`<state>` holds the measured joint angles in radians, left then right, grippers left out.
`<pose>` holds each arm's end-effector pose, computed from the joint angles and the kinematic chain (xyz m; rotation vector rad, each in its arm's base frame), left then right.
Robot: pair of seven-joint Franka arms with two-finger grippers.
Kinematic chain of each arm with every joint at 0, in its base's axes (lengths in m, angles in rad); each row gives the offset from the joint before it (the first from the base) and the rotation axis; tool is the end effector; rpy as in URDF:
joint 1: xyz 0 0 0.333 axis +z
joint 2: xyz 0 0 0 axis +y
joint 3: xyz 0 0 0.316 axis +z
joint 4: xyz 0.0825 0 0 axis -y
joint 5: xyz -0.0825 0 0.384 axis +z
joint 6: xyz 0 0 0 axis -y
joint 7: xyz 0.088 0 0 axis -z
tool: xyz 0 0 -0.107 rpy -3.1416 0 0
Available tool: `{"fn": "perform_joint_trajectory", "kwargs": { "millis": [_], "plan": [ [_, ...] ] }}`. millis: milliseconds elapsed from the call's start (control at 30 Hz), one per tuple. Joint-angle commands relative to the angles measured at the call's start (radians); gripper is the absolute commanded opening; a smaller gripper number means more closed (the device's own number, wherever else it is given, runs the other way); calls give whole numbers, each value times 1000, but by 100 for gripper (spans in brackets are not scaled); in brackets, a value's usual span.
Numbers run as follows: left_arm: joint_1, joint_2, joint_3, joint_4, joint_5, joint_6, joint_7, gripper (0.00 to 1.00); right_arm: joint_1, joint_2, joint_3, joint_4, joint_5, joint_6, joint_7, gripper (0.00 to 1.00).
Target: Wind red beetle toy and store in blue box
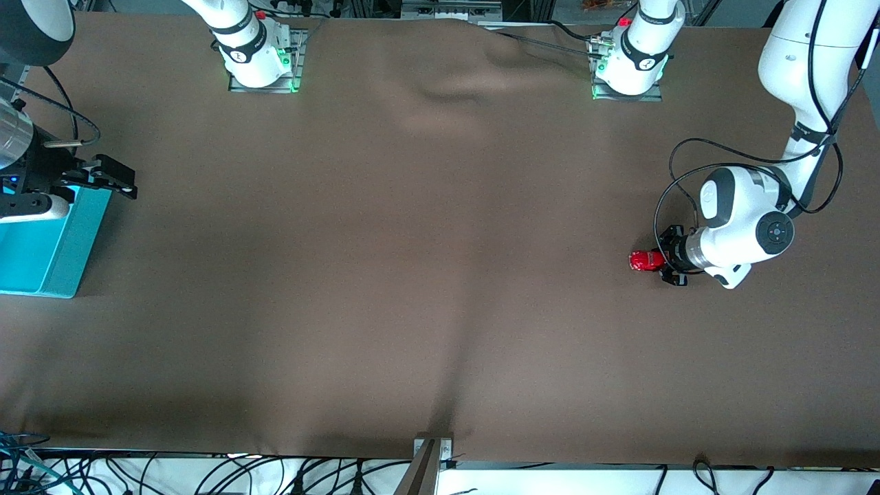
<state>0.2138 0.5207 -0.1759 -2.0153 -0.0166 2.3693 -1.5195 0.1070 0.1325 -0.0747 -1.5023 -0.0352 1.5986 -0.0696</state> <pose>0.5850 0.0222 0.1817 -2.1711 -2.2047 0.2866 0.5957 0.0184 0.5833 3.0925 0.1609 -0.0568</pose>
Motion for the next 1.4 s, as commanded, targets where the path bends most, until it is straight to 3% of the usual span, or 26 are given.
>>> {"fn": "perform_joint_trajectory", "kwargs": {
  "millis": [0, 100, 167, 267, 334, 434, 534, 1034, 1101, 1134, 1368],
  "plan": [
    [27, 39, -1, 35, 33, 7, 18, 5, 0, -2, 3, 13, 8, -14, 8, 100],
    [25, 36, -1, 47, 33, 7, 13, 16, 0, -5, 4, 13, 9, -16, 8, 100],
    [29, 35, -1, 53, 33, 4, 13, 36, 0, -5, 6, 13, 8, -16, 8, 100],
    [30, 30, -1, 56, 33, 4, 13, 46, -1, -5, 24, 13, 1, -16, 10, 100],
    [30, 27, -1, 56, 33, 4, 13, 64, -1, -7, 27, 13, 0, -16, 10, 100],
    [30, 25, -1, 56, 35, 4, 13, 77, -1, -7, 27, 13, 1, -16, 10, 100],
    [29, 21, -1, 56, 35, 4, 13, 97, 0, -7, 27, 13, 1, -16, 10, 100],
    [22, 22, -4, 61, 35, -5, 1, 100, -1, -7, 27, 13, 1, -16, 10, 100],
    [16, 31, -5, 59, 33, -4, -17, 98, -1, -7, 27, 13, 1, -16, 10, 100],
    [18, 35, -5, 61, 33, -5, -25, 92, -1, -7, 29, 13, 1, -16, 10, 100],
    [18, 39, -5, 58, 29, -5, -30, 2, -1, -7, 27, 13, 1, -16, 10, 100]
  ]
}}
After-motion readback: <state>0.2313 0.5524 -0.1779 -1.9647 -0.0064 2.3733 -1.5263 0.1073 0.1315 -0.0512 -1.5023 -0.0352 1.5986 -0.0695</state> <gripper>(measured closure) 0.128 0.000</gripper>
